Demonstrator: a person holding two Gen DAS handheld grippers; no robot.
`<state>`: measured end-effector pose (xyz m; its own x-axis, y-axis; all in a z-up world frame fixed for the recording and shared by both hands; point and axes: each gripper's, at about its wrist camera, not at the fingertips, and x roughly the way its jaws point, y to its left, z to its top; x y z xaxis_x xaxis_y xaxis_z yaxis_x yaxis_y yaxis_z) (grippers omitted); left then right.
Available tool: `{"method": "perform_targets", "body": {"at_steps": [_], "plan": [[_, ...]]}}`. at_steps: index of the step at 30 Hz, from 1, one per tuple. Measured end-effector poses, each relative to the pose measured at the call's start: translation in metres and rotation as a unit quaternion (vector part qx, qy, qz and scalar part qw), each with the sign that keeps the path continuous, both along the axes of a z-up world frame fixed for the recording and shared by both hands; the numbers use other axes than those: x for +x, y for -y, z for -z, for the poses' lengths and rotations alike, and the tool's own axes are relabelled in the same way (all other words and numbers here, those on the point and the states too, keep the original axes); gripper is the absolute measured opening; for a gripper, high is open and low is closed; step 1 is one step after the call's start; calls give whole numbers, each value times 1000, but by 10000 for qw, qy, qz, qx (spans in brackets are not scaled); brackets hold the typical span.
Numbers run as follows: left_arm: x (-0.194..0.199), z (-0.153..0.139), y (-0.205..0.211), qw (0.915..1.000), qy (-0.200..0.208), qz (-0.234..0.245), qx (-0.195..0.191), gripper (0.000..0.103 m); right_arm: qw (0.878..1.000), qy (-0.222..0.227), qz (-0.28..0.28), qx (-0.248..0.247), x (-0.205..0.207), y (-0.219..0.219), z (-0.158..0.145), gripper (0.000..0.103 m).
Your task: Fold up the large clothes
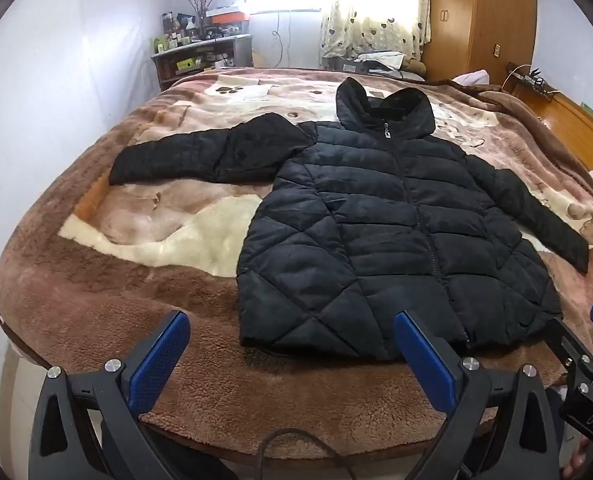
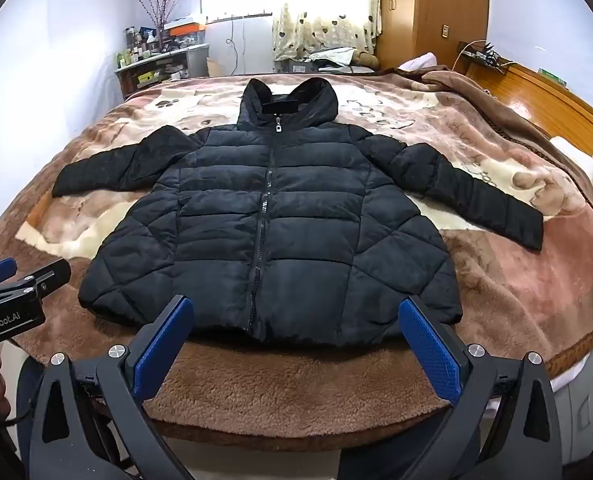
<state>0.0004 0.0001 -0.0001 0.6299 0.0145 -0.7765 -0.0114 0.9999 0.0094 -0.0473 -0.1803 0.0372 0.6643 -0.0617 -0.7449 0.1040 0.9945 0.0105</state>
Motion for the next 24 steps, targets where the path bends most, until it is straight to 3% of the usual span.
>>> {"method": "perform_targets", "body": {"at_steps": [24], "plan": [[0,7,0,10000,-21,5,93,103,9998,-64,162,-105,4,1,10,102]]}}
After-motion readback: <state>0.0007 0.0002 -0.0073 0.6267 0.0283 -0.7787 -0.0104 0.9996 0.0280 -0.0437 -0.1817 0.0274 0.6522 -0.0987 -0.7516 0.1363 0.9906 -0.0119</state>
